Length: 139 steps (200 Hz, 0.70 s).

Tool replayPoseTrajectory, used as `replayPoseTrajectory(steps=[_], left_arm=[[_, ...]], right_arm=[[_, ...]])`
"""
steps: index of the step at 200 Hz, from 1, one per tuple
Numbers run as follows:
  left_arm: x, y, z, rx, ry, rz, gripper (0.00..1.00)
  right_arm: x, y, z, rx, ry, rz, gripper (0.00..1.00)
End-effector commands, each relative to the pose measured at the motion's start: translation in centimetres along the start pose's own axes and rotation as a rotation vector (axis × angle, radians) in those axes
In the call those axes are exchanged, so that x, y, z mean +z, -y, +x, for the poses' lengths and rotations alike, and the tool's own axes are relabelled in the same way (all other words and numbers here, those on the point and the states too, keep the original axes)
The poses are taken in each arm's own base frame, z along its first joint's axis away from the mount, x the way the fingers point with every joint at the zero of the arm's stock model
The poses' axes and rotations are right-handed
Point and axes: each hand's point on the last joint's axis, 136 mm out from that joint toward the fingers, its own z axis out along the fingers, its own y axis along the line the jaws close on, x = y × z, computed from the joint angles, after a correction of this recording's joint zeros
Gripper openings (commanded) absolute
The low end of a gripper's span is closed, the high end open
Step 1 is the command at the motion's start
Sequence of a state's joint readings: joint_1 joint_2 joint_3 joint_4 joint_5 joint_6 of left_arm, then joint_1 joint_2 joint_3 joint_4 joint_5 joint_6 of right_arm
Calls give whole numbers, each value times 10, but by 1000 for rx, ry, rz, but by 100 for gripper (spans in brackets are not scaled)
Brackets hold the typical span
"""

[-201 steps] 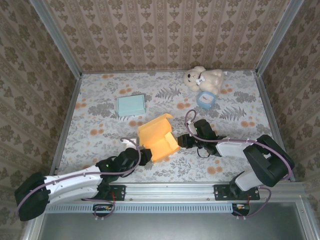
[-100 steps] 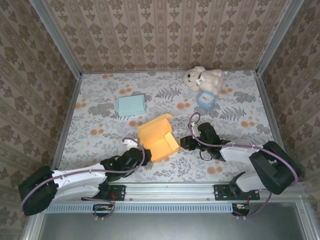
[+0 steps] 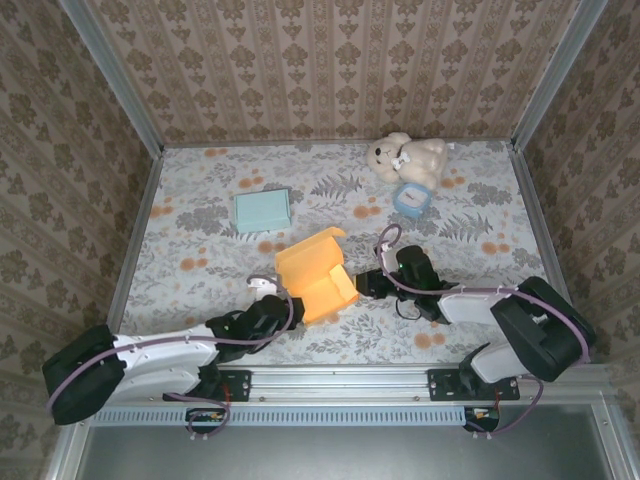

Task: Fold the paper box

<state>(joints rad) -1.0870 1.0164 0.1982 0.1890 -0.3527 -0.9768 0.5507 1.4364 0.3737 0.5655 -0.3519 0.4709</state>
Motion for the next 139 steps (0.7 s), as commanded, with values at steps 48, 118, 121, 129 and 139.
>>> replayPoseTrajectory(steps=[48,118,121,129,139], left_arm=[[5,10,-3,-11,0,4,38],[10,11,2,-9,-21,-1,33],[10,11,2,-10,-19,-2,33],[10,10,3,-10,-21,-5,33],[10,9,3,-11,-21,-6,33]], right_arm=[[23,-13,11,-85,-18,-55,30],[34,-5,26,-250,-12,133,24],[34,-4,26,-255,-12,146,24],[34,-1,28,-272,-14,173,23],[33,2,30,-290,-14,198,23]])
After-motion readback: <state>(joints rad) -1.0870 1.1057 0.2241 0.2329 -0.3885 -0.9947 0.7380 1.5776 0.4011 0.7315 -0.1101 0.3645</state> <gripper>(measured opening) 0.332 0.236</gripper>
